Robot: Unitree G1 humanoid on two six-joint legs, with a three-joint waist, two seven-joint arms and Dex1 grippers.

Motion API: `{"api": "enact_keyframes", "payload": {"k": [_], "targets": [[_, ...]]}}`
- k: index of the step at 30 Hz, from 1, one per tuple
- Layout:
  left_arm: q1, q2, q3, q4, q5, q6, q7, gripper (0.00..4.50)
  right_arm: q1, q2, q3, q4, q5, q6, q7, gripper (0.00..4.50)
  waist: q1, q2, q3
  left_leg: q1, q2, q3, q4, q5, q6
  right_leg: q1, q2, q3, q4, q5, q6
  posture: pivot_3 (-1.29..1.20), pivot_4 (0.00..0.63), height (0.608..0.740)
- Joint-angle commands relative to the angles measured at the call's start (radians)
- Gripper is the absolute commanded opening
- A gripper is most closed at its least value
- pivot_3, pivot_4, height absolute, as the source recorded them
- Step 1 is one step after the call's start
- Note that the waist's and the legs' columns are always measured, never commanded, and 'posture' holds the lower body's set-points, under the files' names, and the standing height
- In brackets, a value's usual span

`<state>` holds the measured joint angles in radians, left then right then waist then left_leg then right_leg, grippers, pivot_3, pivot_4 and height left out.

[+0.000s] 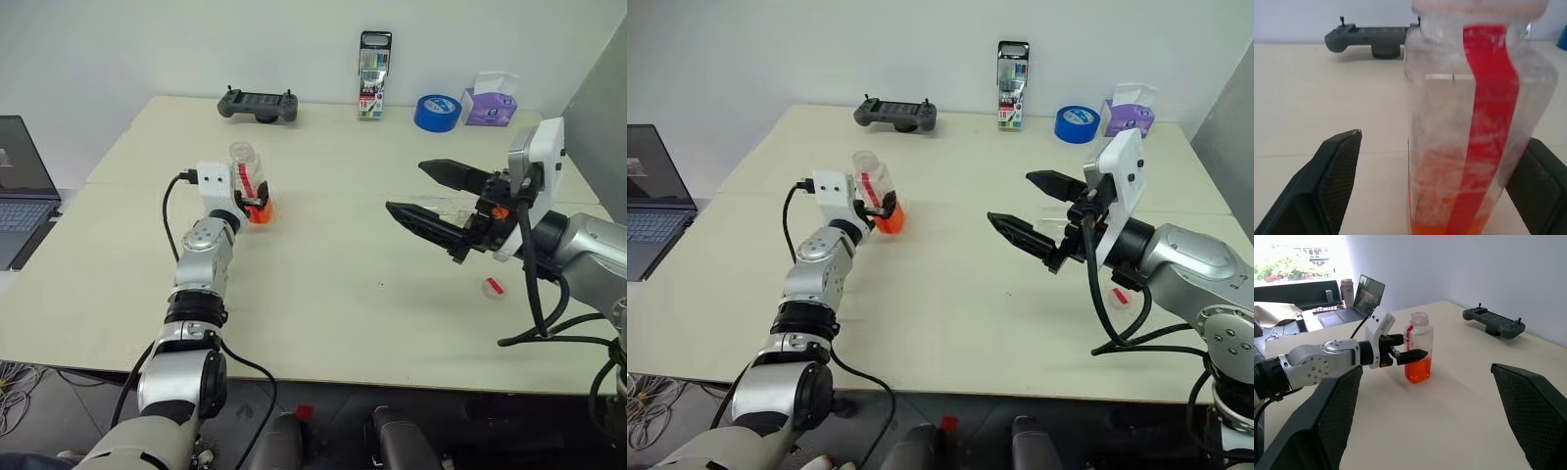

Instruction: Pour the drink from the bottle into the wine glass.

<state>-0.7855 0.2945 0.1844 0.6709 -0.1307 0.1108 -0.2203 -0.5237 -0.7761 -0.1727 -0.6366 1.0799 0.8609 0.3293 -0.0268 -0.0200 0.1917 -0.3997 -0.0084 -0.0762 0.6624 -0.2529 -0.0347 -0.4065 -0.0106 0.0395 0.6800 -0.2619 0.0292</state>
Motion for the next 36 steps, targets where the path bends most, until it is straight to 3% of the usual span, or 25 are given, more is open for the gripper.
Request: {"api": "enact_keyframes", "payload": {"k": [1, 5, 12, 14, 18, 23, 32, 36], "targets": [[0.011, 0.013, -0.017, -0.072, 0.012, 0.026, -0.004, 4.47, 0.0, 0.006, -0.012, -0.019, -0.01, -0.017, 0.004, 4.5, 0.0, 0.0, 0.0, 0.0, 0.0, 0.0, 0.0, 0.0, 0.0, 0.0, 0.0, 0.0, 0.0, 0.0, 0.0, 0.0, 0.15, 0.74], [0.077, 0.015, -0.04, -0.181, 0.015, 0.126, -0.012, 4.47, 0.02, -0.001, -0.02, -0.032, -0.016, -0.015, 0.004, 4.5, 0.0, 0.0, 0.0, 0.0, 0.0, 0.0, 0.0, 0.0, 0.0, 0.0, 0.0, 0.0, 0.0, 0.0, 0.0, 0.0, 0.15, 0.74], [0.362, 0.069, -0.063, -0.621, -0.016, 0.418, -0.068, 4.47, 0.153, -0.045, -0.049, -0.093, -0.075, -0.017, -0.007, 4.5, -0.002, 0.0, 0.0, 0.0, 0.001, -0.001, -0.001, 0.0, 0.0, 0.0, -0.002, 0.001, 0.0, 0.0, 0.0, 0.0, 0.15, 0.74], [0.419, 0.11, -0.078, -0.714, -0.038, 0.472, -0.129, 4.47, 0.217, -0.077, -0.018, -0.101, -0.181, -0.038, -0.001, 4.5, -0.001, 0.0, 0.0, 0.0, 0.001, -0.002, -0.001, 0.0, 0.0, 0.0, -0.002, 0.001, 0.0, 0.0, 0.0, 0.0, 0.15, 0.74], [0.444, 0.194, -0.099, -0.894, -0.217, 0.507, -0.394, 4.47, 0.309, -0.179, 0.159, 0.016, -0.618, -0.186, -0.072, 4.5, 0.009, 0.0, 0.0, 0.0, 0.001, 0.0, 0.0, 0.0, -0.001, 0.001, -0.002, 0.0, -0.001, -0.002, 0.003, 0.0, 0.15, 0.74], [0.422, 0.308, -0.162, -0.98, -0.28, 0.498, -0.594, 4.47, 0.28, -0.223, 0.375, 0.267, -1.049, -0.44, -0.09, 4.5, 0.008, 0.0, -0.001, 0.002, 0.001, 0.007, -0.001, 0.001, -0.001, 0.001, -0.002, 0.002, -0.002, -0.002, 0.002, 0.0, 0.15, 0.74], [0.341, 0.343, -0.176, -0.932, -0.326, 0.49, -0.704, 4.47, 0.037, -0.066, 0.525, 0.766, -1.395, -0.677, -0.092, 4.5, -0.006, 0.0, 0.0, 0.002, 0.002, 0.009, -0.002, 0.001, -0.001, -0.001, 0.004, 0.005, -0.001, 0.0, -0.002, 0.0, 0.15, 0.74], [0.341, 0.301, -0.166, -0.921, -0.318, 0.472, -0.654, 4.47, -0.047, -0.018, 0.562, 0.943, -1.481, -0.746, -0.079, 4.5, -0.005, 0.0, 0.0, 0.002, 0.002, 0.01, -0.001, 0.001, -0.001, -0.001, 0.004, 0.004, -0.001, 0.001, -0.002, 0.0, 0.15, 0.74]]}}
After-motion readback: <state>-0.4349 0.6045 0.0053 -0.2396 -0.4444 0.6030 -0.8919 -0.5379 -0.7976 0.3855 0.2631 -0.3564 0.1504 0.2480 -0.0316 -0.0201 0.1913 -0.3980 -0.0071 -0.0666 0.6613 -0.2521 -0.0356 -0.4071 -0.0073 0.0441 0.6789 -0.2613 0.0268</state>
